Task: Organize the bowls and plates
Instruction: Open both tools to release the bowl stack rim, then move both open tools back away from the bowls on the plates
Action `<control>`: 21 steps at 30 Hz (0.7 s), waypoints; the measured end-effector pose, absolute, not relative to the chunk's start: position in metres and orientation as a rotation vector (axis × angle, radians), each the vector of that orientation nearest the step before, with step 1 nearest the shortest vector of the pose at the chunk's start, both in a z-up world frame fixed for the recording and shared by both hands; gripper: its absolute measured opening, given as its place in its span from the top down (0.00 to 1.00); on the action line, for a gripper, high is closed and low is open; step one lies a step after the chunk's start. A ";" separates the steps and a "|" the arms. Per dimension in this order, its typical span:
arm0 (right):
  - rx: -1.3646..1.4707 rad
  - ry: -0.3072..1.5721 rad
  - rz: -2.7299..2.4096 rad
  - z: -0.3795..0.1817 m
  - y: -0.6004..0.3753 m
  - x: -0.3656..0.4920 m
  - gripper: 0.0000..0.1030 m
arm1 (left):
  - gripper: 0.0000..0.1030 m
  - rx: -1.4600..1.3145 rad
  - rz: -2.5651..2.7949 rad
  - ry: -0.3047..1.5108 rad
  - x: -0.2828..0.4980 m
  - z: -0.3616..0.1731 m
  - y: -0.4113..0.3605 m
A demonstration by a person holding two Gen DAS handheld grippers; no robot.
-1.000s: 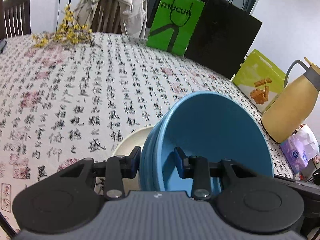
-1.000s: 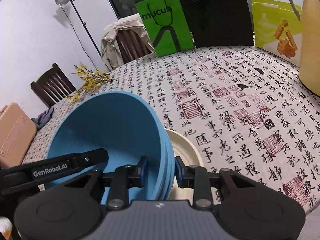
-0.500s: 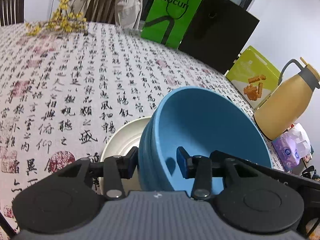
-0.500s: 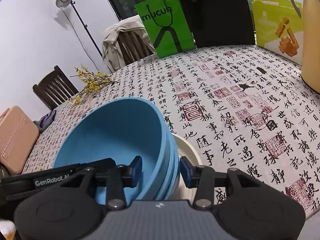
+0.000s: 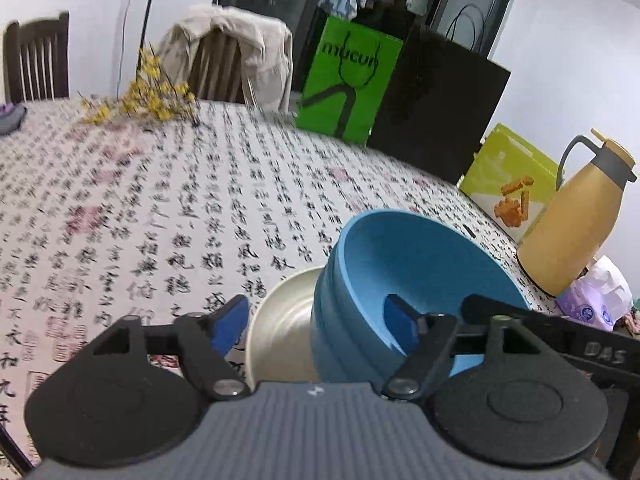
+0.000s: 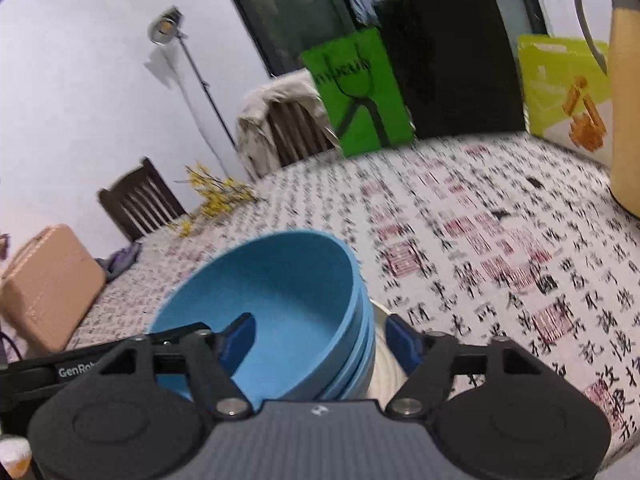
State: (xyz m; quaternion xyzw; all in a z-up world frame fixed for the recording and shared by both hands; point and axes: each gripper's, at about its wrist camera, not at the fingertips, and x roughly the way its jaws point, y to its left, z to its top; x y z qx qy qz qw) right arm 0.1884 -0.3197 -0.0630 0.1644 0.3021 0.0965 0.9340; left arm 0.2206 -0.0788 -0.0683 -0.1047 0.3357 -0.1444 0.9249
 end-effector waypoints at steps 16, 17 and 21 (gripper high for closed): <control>0.130 0.311 0.309 -0.048 -0.326 0.083 0.00 | 0.00 -0.065 -0.162 0.243 0.078 -0.051 -0.086; 0.119 0.309 0.308 -0.051 -0.326 0.076 0.00 | 0.00 -0.062 -0.155 0.248 0.071 -0.054 -0.087; 0.087 0.315 0.296 -0.063 -0.327 0.050 0.00 | 0.00 -0.059 -0.129 0.286 0.051 -0.066 -0.091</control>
